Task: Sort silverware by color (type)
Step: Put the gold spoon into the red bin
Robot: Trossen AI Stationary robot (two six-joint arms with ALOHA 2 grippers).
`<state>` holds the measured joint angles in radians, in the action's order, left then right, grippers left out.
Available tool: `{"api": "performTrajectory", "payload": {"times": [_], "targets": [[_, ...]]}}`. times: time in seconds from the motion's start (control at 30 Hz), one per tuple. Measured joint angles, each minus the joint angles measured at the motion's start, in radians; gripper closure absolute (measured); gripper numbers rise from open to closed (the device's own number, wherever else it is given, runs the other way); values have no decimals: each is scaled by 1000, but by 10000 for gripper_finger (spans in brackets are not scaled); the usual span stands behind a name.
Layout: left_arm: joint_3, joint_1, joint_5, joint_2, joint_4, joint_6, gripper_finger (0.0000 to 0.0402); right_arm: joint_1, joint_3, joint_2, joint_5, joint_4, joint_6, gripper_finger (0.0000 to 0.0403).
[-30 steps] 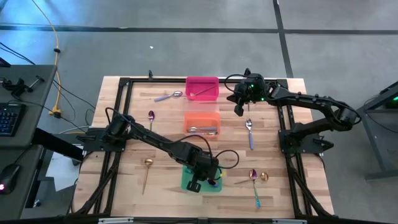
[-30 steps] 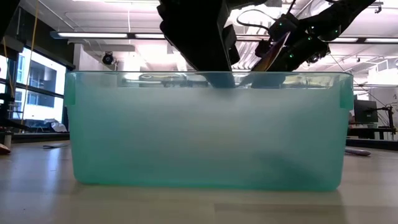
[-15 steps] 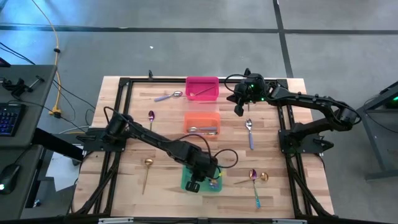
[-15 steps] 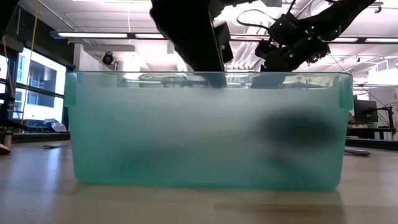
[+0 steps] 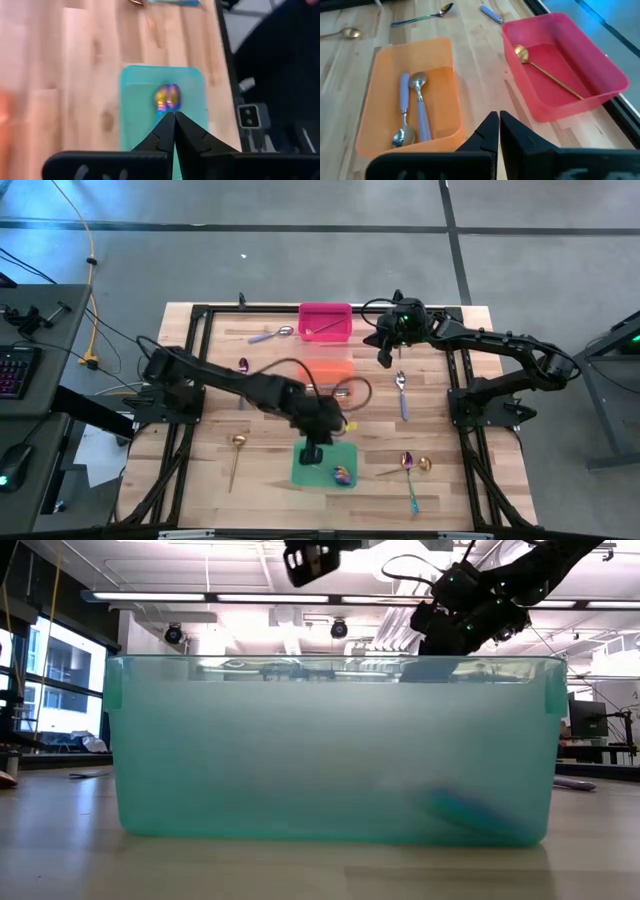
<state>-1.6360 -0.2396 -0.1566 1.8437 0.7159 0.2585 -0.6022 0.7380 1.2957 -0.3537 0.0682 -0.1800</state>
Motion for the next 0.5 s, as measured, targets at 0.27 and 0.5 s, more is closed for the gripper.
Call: {"api": "performTrajectory", "payload": {"times": [0.27, 0.5], "targets": [[239, 77, 62, -166, -175, 76, 401, 0, 0, 0, -6, -84, 69, 403], [509, 184, 112, -337, -407, 85, 401, 2, 0, 0, 7, -98, 147, 403]]}}
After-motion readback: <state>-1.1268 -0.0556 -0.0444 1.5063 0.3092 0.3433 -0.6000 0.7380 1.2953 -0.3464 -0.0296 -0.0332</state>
